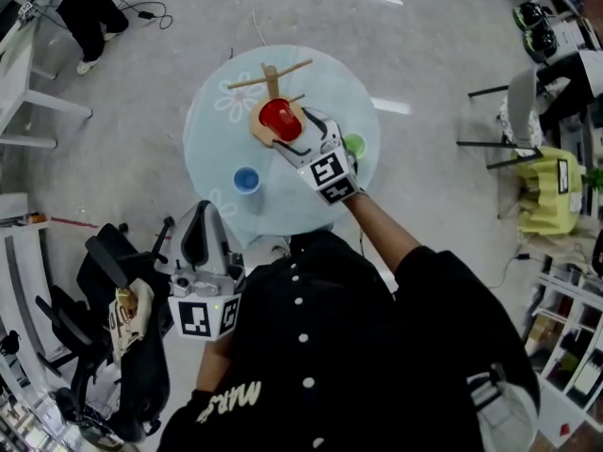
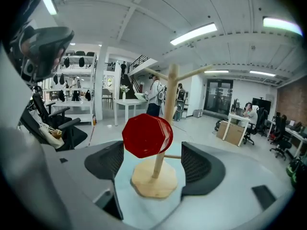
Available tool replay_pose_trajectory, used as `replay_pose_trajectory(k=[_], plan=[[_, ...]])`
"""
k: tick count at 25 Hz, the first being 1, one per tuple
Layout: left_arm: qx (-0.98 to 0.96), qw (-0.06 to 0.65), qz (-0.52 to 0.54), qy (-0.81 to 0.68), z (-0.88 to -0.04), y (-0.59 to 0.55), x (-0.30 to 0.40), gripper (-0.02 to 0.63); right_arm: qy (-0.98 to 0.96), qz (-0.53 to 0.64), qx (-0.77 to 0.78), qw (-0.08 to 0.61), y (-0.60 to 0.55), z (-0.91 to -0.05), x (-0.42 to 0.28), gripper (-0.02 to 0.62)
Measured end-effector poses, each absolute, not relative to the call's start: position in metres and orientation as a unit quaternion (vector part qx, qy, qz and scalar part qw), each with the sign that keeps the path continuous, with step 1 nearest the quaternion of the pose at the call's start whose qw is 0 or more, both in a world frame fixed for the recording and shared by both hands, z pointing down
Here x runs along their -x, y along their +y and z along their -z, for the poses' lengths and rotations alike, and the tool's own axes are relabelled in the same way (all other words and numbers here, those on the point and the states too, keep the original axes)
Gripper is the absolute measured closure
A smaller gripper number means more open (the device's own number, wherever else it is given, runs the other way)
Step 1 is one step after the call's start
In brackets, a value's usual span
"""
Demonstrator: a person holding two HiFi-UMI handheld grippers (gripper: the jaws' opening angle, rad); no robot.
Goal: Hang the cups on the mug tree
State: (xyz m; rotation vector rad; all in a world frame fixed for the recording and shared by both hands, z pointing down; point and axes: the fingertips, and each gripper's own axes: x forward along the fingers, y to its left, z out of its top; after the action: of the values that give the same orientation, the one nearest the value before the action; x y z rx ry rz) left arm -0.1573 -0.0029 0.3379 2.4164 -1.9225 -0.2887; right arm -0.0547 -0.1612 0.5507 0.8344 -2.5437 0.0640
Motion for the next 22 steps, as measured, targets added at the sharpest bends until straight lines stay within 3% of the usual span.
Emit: replay_pose_trajectory(k=[8,17,22], plan=[[-0.806,0.023,0.099,-0.583,-0.335,-0.021,0.127,0.612,-0.912,-0.045,-0.367,0.178,-0.150,-0.530,-0.014,0.219],[-0.831,0.028,0.099,-0.547,-0.334,-0.036,0.099,0.612,-0.865,-0.075,-0.455,0.197,-0.144,-0.557,-0.113,0.221],[-0.837,0.037,0.088,-0.539,-0.340,-0.043,0.088,0.612,-0.856,-0.097,-0.461,0.214,-0.138,-0.597,-0.132,0.221]])
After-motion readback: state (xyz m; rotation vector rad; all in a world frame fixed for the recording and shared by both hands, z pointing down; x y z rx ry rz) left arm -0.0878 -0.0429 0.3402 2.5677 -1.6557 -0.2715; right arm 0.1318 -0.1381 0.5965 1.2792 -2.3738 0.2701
